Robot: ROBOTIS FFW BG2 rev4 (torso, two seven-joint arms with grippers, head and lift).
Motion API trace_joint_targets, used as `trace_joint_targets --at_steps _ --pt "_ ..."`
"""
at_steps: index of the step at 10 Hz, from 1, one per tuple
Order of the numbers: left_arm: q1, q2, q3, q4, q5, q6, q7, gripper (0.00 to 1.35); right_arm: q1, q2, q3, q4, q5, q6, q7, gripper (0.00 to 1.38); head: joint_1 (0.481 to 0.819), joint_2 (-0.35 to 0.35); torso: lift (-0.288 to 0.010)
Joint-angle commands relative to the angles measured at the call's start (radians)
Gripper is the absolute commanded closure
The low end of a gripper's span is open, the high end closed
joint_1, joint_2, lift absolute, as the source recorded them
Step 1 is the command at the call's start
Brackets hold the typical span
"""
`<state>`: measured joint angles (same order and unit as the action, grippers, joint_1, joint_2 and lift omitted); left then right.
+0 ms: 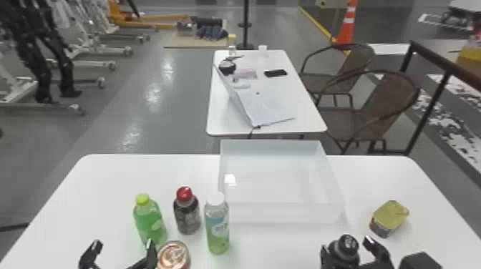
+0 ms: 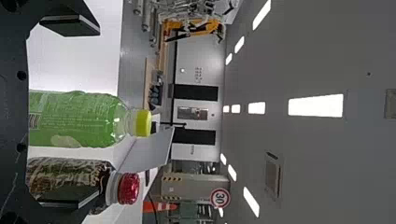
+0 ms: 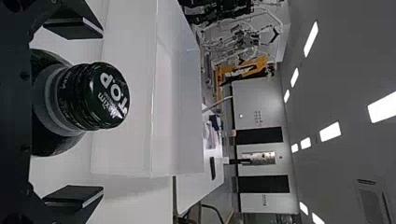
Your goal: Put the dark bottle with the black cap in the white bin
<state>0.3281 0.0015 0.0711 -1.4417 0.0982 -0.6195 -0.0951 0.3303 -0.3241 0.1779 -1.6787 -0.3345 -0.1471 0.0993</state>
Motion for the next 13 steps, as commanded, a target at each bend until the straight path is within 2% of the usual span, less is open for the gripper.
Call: trace_joint_targets --at_steps 1,4,7,8,9,11,12,13 --pt "-0.007 -0.004 -0.007 0.006 0.003 -0.005 0.000 0.11 -0.008 -0.009 0.000 0.004 -0.008 0.020 0.008 0.12 0.549 0.000 -0.100" --pt "-0.024 -0.004 -0.019 0.020 0.011 -0.023 0.006 0.10 -0.022 -0.013 0.000 0.014 -0.008 0.052 0.042 0.12 0.549 0.000 -0.100" --pt "-0.023 -0.004 -0.022 0.024 0.017 -0.029 0.012 0.11 -0.028 -0.038 0.000 0.025 -0.006 0.104 0.045 0.12 0.549 0.000 -0.100" --pt "-0.024 -0.004 -0.022 0.023 0.017 -0.032 0.012 0.10 -0.031 -0.038 0.000 0.025 -0.009 0.115 0.045 0.15 0.549 0.000 -0.100" --pt "-0.024 -0.004 -0.024 0.023 0.017 -0.031 0.012 0.10 -0.040 -0.038 0.000 0.030 -0.015 0.129 0.062 0.54 0.549 0.000 -0.100" --pt "-0.024 -0.004 -0.025 0.024 0.017 -0.031 0.012 0.10 -0.057 -0.036 0.000 0.040 -0.029 0.147 0.102 0.68 0.549 0.000 -0.100" --pt "-0.024 -0.004 -0.025 0.024 0.017 -0.031 0.012 0.10 -0.060 -0.038 0.000 0.043 -0.028 0.146 0.111 0.86 0.549 0.000 -0.100" --pt "-0.023 -0.004 -0.025 0.024 0.017 -0.029 0.012 0.10 -0.060 -0.036 0.002 0.043 -0.026 0.127 0.111 0.98 0.549 0.000 -0.100"
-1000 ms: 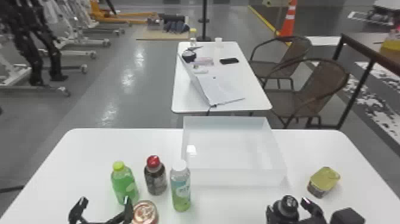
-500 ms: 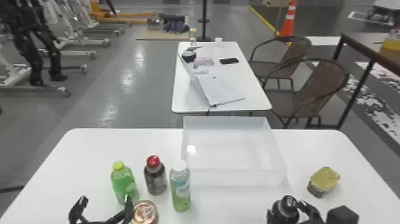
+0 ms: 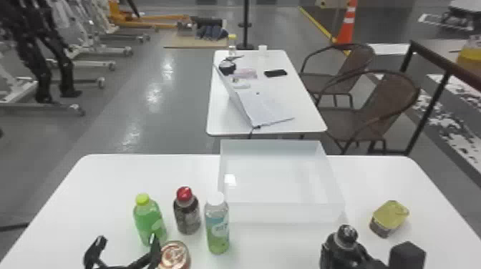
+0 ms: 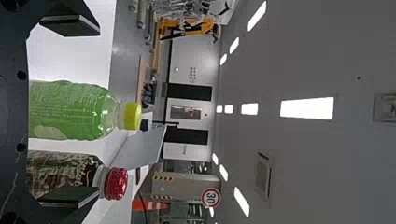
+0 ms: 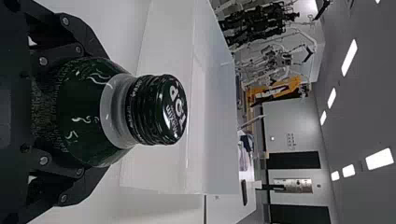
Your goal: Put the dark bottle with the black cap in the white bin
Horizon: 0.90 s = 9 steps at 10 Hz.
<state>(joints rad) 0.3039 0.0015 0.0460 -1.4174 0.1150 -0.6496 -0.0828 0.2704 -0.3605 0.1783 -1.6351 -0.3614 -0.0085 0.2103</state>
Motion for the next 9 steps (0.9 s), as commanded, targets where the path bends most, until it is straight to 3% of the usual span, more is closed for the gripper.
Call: trace_joint_targets --at_steps 1,3,4,5,9 --pt "0.003 -0.004 0.002 0.000 0.000 0.001 0.000 0.10 0.004 0.005 0.000 -0.026 0.004 -0.015 -0.003 0.97 0.549 0.000 -0.100" --pt "0.001 -0.004 0.000 0.000 0.000 0.001 0.000 0.10 0.004 0.023 0.000 -0.138 0.009 0.059 -0.055 0.96 0.549 0.000 -0.100" --pt "0.003 -0.004 0.002 0.000 0.000 0.001 0.000 0.10 -0.037 0.046 0.000 -0.189 0.019 0.140 -0.055 0.96 0.549 0.000 -0.100" --pt "0.001 -0.004 0.000 0.000 0.000 0.002 0.000 0.10 -0.088 0.048 -0.002 -0.203 0.016 0.182 -0.048 0.96 0.549 0.000 -0.100" --pt "-0.005 -0.004 -0.014 0.008 0.008 0.005 0.000 0.10 -0.301 0.072 -0.002 -0.043 0.050 0.113 0.007 0.96 0.549 0.000 -0.100"
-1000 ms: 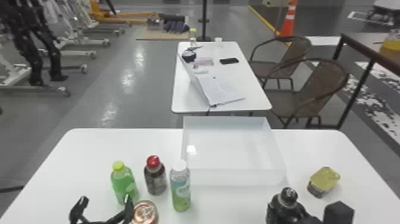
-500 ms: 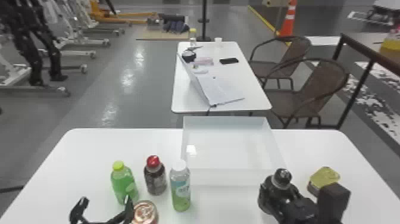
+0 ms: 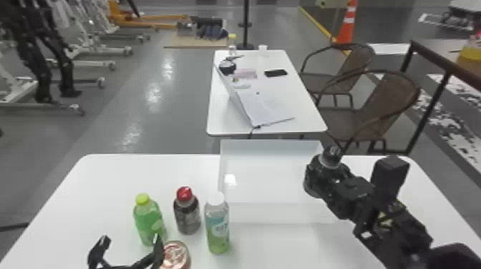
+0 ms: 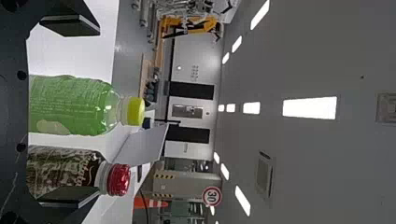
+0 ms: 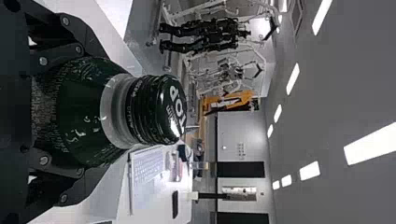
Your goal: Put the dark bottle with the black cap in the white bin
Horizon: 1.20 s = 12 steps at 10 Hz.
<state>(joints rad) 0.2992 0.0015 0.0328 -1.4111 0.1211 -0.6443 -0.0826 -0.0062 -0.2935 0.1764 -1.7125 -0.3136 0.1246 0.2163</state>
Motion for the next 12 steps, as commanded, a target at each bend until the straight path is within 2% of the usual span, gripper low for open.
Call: trace_joint_targets --at_steps 1,4,6,8,9,10,11,12 --pt "-0.002 -0.004 -0.004 0.004 0.003 0.000 0.001 0.10 -0.060 0.014 0.000 0.108 0.001 -0.037 0.024 0.96 0.549 0.000 -0.100" --pt "-0.002 -0.004 -0.013 0.011 0.014 -0.002 0.001 0.10 -0.147 0.017 -0.003 0.346 0.001 -0.100 0.143 0.97 0.549 0.000 -0.100" --pt "-0.003 -0.004 -0.013 0.014 0.015 -0.002 0.000 0.10 -0.193 0.017 -0.003 0.452 -0.012 -0.131 0.167 0.96 0.549 0.000 -0.100" --pt "-0.005 -0.004 -0.016 0.017 0.015 -0.002 0.001 0.11 -0.215 0.017 -0.003 0.496 -0.012 -0.152 0.181 0.96 0.549 0.000 -0.100" --pt "-0.006 -0.004 -0.017 0.018 0.015 -0.002 0.000 0.10 -0.222 0.017 -0.003 0.516 -0.022 -0.178 0.182 0.77 0.549 0.000 -0.100" --pt "-0.008 -0.004 -0.019 0.021 0.017 -0.003 0.000 0.10 -0.225 0.020 -0.003 0.536 -0.044 -0.200 0.186 0.40 0.549 0.000 -0.100" --pt "-0.008 -0.004 -0.019 0.021 0.017 -0.005 0.000 0.10 -0.228 0.020 -0.003 0.530 -0.035 -0.201 0.186 0.12 0.549 0.000 -0.100" --pt "-0.008 -0.004 -0.019 0.021 0.017 -0.005 0.000 0.11 -0.227 0.020 -0.003 0.513 -0.016 -0.201 0.187 0.07 0.549 0.000 -0.100"
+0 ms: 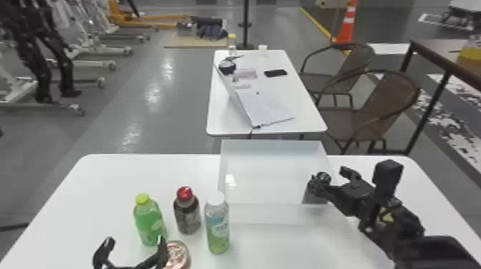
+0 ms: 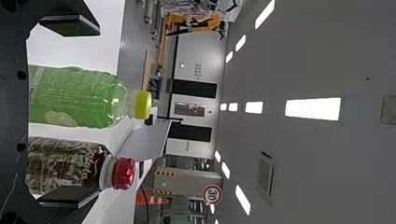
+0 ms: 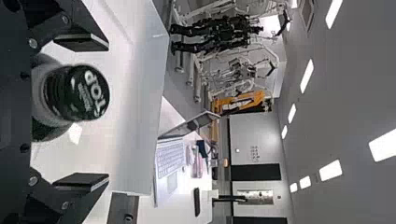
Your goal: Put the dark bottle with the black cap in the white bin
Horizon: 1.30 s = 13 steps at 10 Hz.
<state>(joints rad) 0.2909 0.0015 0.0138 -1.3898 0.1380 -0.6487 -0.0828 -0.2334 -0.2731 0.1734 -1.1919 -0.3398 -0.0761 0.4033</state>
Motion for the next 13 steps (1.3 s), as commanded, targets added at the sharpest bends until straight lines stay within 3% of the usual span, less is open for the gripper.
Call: trace_joint_targets --at_steps 1,3,5,7,8,11,13 --pt "-0.001 -0.004 0.000 0.000 -0.001 -0.003 0.002 0.10 0.012 -0.003 -0.002 -0.075 0.022 0.002 -0.009 0.13 0.549 0.000 -0.100" --pt "-0.003 -0.004 0.001 0.000 -0.003 -0.005 0.000 0.10 0.109 -0.003 -0.032 -0.348 0.067 0.013 -0.116 0.14 0.549 0.000 -0.100" --pt "-0.003 -0.004 0.001 0.000 -0.003 -0.005 0.002 0.10 0.273 -0.003 -0.057 -0.545 0.018 0.016 -0.228 0.14 0.549 0.000 -0.100" --pt "0.004 -0.004 0.005 0.000 -0.003 -0.006 0.000 0.10 0.436 -0.003 -0.058 -0.587 -0.010 0.012 -0.250 0.14 0.549 0.000 -0.100" --pt "0.004 -0.004 0.006 0.000 -0.003 -0.005 0.000 0.10 0.494 -0.014 -0.057 -0.598 0.022 -0.010 -0.248 0.14 0.549 0.000 -0.100" --pt "0.004 -0.004 0.001 0.000 -0.003 -0.003 0.000 0.10 0.638 0.003 -0.058 -0.641 0.171 -0.067 -0.248 0.14 0.549 0.000 -0.100" --pt "-0.003 -0.004 -0.006 0.000 -0.005 0.008 0.000 0.10 0.669 0.002 -0.077 -0.594 0.165 -0.160 -0.250 0.14 0.549 0.000 -0.100"
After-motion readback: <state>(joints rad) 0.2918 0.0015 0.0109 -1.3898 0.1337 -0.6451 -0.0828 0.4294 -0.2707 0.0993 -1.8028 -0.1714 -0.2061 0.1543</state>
